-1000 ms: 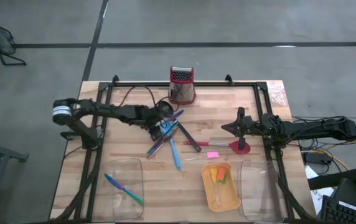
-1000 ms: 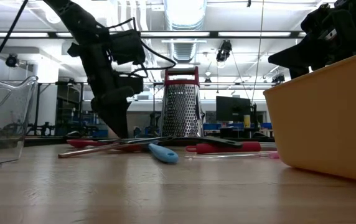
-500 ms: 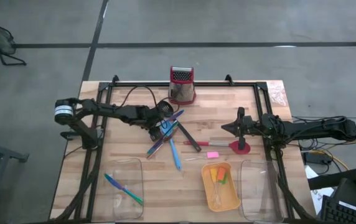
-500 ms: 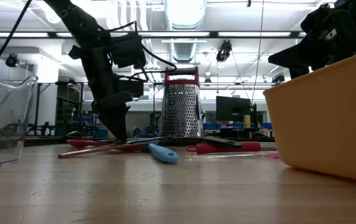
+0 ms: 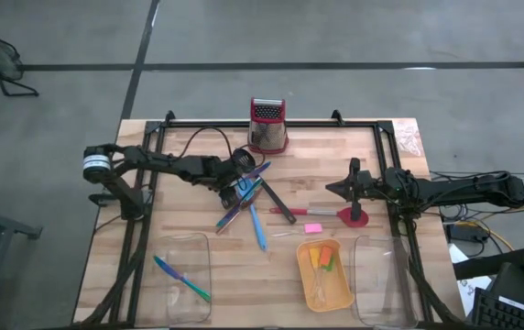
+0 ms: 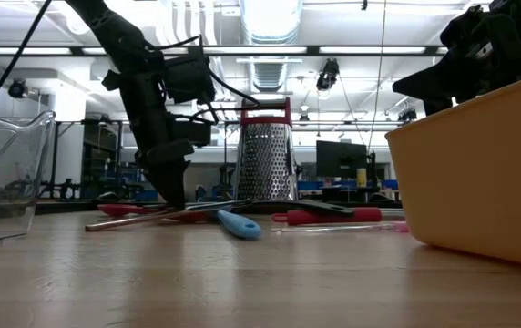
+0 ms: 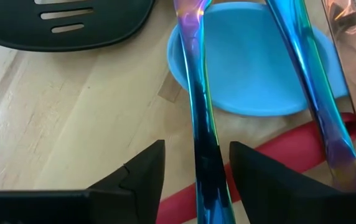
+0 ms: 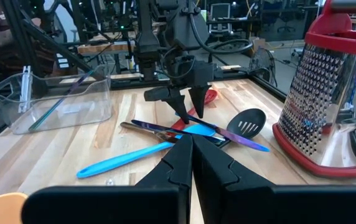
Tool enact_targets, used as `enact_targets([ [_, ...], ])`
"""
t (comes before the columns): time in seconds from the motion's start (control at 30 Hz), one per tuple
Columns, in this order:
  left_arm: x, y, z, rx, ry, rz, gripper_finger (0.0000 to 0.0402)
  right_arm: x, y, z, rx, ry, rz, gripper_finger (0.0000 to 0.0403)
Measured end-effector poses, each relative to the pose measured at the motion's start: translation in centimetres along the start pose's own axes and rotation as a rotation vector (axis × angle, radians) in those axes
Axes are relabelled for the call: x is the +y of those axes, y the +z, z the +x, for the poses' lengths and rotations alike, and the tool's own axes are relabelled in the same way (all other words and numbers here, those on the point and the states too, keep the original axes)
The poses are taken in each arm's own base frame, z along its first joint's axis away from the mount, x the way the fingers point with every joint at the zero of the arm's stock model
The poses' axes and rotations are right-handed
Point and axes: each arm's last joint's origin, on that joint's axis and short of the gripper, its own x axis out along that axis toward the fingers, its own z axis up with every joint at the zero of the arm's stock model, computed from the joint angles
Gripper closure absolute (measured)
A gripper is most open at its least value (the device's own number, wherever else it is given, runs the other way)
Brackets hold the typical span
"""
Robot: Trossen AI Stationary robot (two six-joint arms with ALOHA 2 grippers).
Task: Pick & Place Kitchen Items
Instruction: Put the top iridescent knife into the left transparent bin
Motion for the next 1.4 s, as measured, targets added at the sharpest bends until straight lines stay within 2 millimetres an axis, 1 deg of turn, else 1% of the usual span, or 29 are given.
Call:
enact_targets([
  [0.13,0.0,0.0,0.0,0.003,0.0,0.0,0.0251,0.0,0.0,0.0,0.0,0.0,0.0,0.0394],
  [0.37,0.0,0.0,0.0,0.002,0.015,-0.002,0.0349,0.0,0.0,0.0,0.0,0.0,0.0,0.0394],
  [0.77,0.0,0.0,-0.1,0.0,0.014,0.0,0.0349,0.0,0.0,0.0,0.0,0.0,0.0,0.0394],
  [1.0,0.2,0.0,-1.1,-0.015,0.012,-0.006,0.0348,0.0,0.0,0.0,0.0,0.0,0.0,0.0394],
  [1.17,0.3,-0.4,-2.7,-0.015,0.008,-0.012,0.0348,0.0,0.0,0.0,0.0,0.0,0.0,0.0394],
  [1.3,0.2,-0.5,-4.8,-0.061,-0.04,-0.048,0.0348,0.0,0.0,0.0,0.0,0.0,0.0,0.0394],
  [1.4,-0.4,-0.7,-6.6,-0.102,-0.107,-0.043,0.0348,0.0,0.0,0.0,0.0,0.0,0.0,0.0394],
])
